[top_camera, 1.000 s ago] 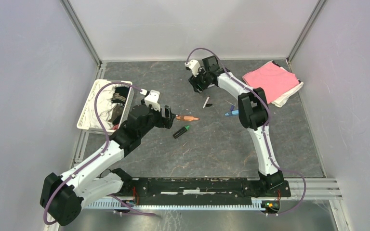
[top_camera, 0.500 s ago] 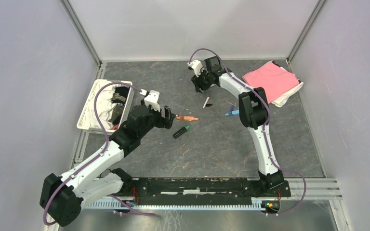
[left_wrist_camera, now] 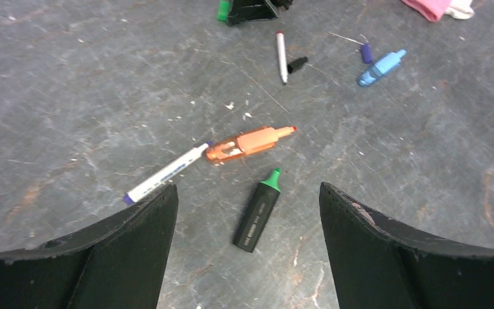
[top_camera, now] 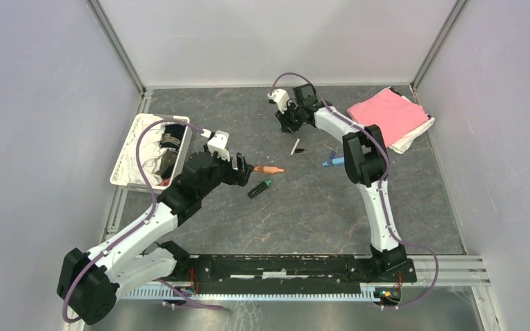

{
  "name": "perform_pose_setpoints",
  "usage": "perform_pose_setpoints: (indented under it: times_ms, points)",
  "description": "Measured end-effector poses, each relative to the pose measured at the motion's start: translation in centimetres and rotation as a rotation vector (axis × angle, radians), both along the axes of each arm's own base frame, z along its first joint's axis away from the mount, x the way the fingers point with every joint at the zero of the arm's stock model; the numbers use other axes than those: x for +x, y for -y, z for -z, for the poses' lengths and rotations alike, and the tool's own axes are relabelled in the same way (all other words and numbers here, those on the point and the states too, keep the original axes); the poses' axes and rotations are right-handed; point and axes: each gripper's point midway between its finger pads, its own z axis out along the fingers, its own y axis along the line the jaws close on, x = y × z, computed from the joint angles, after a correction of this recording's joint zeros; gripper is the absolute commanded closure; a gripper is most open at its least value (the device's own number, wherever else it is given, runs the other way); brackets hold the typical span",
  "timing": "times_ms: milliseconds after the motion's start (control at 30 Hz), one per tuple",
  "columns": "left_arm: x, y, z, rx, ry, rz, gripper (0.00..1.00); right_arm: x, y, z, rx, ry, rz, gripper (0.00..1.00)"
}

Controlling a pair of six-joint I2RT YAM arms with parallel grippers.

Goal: Insert the pens into the pen caps
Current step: Pick up the pen cap from the center of the board.

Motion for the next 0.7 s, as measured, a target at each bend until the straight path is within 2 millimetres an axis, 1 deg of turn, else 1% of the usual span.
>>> perform_pose_setpoints:
  times_ms: [67, 167, 200, 267, 300, 333, 367, 433, 500, 533, 567, 633, 700]
  points:
    - [-0.3, 0.6, 0.2, -0.036, -0.011, 0.021, 0.09, -0.7, 0.3, -0.1, -0.003, 0.01, -0.018, 0.86]
    - [-1.2, 1.4, 0.9, -0.101, -0.04, 0.054, 0.01, -3.1, 1.4, -0.8, -0.014, -0.002, -0.052, 0.88]
    - [-1.4, 1.7, 1.0, -0.13, -0.049, 0.062, 0.0, -3.9, 1.7, -1.3, -0.015, -0.003, -0.063, 0.88]
    - [-1.9, 2.2, 1.0, -0.195, -0.064, 0.074, 0.0, -5.5, 2.2, -3.2, 0.003, 0.009, -0.094, 0.89]
    - [-2.1, 2.4, 0.9, -0.231, -0.071, 0.076, 0.0, -6.7, 2.4, -3.6, 0.013, 0.001, -0.118, 0.89]
    - [-2.1, 2.7, 0.6, -0.272, -0.078, 0.076, 0.0, -7.0, 2.5, -5.8, 0.032, 0.036, -0.126, 0.89]
    - [-2.2, 2.9, 0.3, -0.31, -0.085, 0.073, 0.0, -7.9, 2.6, -7.5, 0.055, 0.065, -0.149, 0.89]
    - [-2.3, 3.5, -0.6, -0.391, -0.095, 0.078, 0.0, -10.6, 3.1, -10.7, 0.092, 0.114, -0.206, 0.89]
    - [-2.5, 4.0, -1.5, -0.465, -0.098, 0.092, 0.02, -13.8, 3.6, -13.7, 0.13, 0.171, -0.278, 0.9]
    - [-2.7, 4.4, -2.0, -0.517, -0.098, 0.107, 0.03, -15.2, 3.8, -14.8, 0.144, 0.199, -0.31, 0.9]
    - [-2.9, 4.6, -2.3, -0.552, -0.102, 0.121, 0.04, -16.7, 4.0, -15.6, 0.16, 0.225, -0.345, 0.9]
    - [-3.4, 5.3, -2.9, -0.633, -0.111, 0.158, 0.07, -20.6, 4.3, -16.9, 0.194, 0.273, -0.43, 0.9]
    - [-3.8, 6.1, -3.2, -0.704, -0.134, 0.196, 0.1, -24.0, 4.6, -17.2, 0.222, 0.297, -0.506, 0.9]
